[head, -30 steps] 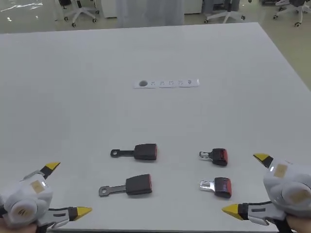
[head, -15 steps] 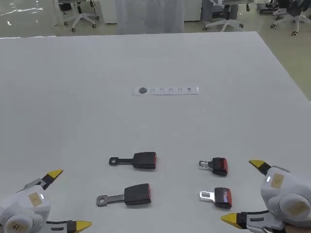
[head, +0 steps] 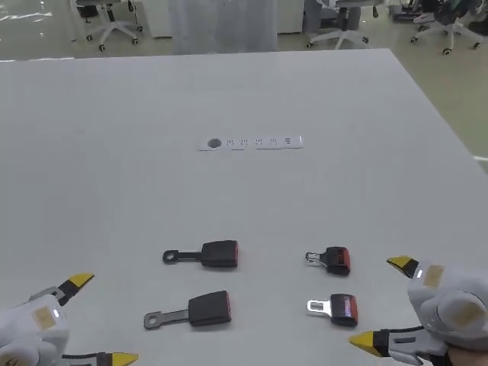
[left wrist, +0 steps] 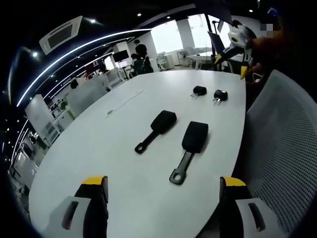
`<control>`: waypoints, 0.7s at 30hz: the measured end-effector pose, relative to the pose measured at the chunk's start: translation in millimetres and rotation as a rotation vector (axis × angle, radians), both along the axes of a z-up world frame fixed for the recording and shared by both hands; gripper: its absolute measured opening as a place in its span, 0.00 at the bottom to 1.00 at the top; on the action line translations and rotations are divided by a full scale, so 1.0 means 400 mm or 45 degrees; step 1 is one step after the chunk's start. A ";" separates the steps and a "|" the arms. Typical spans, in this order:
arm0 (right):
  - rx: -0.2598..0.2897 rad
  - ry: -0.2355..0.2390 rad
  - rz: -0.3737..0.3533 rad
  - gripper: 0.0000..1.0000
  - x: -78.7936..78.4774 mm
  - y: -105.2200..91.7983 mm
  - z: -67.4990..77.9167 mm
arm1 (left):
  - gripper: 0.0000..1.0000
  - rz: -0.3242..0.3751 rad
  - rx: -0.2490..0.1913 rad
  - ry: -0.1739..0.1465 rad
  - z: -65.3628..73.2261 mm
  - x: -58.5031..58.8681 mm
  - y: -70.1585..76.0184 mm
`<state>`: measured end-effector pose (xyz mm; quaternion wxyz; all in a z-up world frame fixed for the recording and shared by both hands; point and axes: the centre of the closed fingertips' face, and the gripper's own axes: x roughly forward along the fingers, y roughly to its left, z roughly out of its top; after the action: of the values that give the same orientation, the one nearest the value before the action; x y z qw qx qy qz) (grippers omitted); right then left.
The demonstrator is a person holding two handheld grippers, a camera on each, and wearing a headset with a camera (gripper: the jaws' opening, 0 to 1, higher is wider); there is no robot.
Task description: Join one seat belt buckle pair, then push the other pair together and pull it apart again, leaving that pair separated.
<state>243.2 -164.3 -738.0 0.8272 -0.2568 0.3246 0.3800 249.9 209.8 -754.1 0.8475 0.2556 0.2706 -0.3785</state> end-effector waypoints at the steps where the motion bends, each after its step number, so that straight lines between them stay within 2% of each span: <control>1: -0.005 -0.001 0.001 0.85 0.000 -0.002 0.000 | 0.95 -0.021 -0.002 0.001 0.005 0.003 -0.012; 4: -0.001 0.005 -0.007 0.81 -0.003 -0.004 0.000 | 0.94 -0.051 -0.002 0.014 0.011 0.014 -0.037; 6: 0.004 0.014 -0.015 0.80 -0.005 -0.003 -0.001 | 0.88 -0.068 0.020 0.052 0.008 0.013 -0.056; 7: 0.008 0.017 -0.011 0.79 -0.007 -0.001 -0.001 | 0.84 -0.085 0.034 0.053 0.007 0.014 -0.064; 9: 0.000 0.037 -0.013 0.77 -0.012 -0.001 -0.008 | 0.85 -0.114 0.041 0.037 0.009 0.019 -0.088; 11: -0.017 0.055 0.008 0.77 -0.017 0.002 -0.019 | 0.84 -0.133 0.051 0.052 0.004 0.018 -0.110; 12: -0.037 0.045 0.019 0.77 -0.016 0.000 -0.021 | 0.84 -0.142 0.055 0.051 0.002 0.018 -0.120; 14: -0.059 0.053 0.057 0.75 -0.021 0.003 -0.030 | 0.80 -0.163 0.063 0.086 -0.009 0.016 -0.138; 16: -0.064 0.054 0.072 0.74 -0.019 0.001 -0.037 | 0.74 -0.177 0.104 0.127 -0.028 0.012 -0.148; 21: -0.101 0.056 0.121 0.73 -0.018 -0.005 -0.055 | 0.71 -0.220 0.173 0.178 -0.064 0.010 -0.175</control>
<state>236.1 -166.1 -759.9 0.7902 -0.2961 0.3448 0.4111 254.0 139.6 -779.8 0.7716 0.3077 0.3309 -0.4477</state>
